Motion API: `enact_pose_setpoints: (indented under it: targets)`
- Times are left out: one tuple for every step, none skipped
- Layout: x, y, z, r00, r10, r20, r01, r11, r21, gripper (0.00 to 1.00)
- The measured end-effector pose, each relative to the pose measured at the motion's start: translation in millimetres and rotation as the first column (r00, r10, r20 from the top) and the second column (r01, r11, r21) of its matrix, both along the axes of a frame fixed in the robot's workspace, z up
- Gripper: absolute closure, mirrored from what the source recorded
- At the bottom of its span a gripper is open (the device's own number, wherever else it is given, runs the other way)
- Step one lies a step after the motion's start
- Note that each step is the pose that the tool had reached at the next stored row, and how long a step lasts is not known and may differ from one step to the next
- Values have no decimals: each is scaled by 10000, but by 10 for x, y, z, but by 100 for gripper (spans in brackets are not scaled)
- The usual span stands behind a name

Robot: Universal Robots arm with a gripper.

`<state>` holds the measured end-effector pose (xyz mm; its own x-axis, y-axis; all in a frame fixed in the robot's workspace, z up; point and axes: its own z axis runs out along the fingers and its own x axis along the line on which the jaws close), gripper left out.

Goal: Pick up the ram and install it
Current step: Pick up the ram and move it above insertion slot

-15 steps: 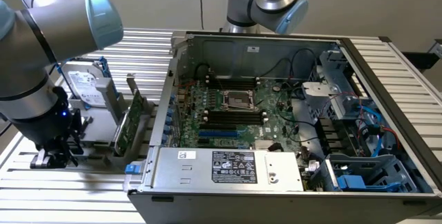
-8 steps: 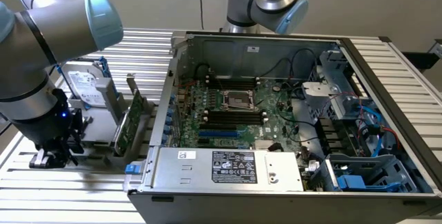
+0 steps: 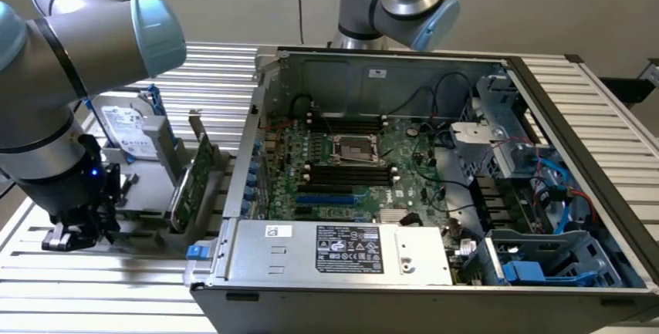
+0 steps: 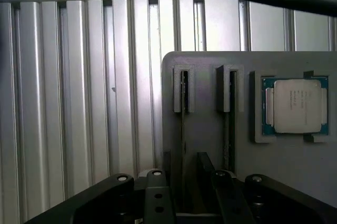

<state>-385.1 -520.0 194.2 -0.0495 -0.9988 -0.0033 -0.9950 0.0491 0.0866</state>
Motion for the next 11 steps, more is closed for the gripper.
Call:
enact_pose_setpoints:
  targets:
    - [0, 0, 0, 10000, 6, -4, -6, 10000, -1, 66]
    - [0, 0, 1, 10000, 24, -6, -24, 10000, 0, 73]
    - [1, 0, 0, 10000, 51, -5, -51, 10000, 1, 73]
    - [1, 0, 0, 10000, 88, -5, -88, 10000, 1, 73]
    - [1, 0, 0, 9999, 140, -4, -140, 9999, 1, 73]
    - [1, -1, -1, 9998, 209, -4, -209, 9998, 1, 73]
    - [1, -1, -1, 9996, 284, -4, -284, 9996, 1, 73]
    - [1, -1, -1, 9993, 364, -4, -364, 9993, 1, 73]
    - [1, 0, -1, 9990, 446, -4, -446, 9990, 1, 73]
    - [1, 0, -1, 9987, 504, -4, -504, 9987, 2, 73]
    - [1, -1, 0, 9986, 525, -5, -525, 9986, 1, 73]
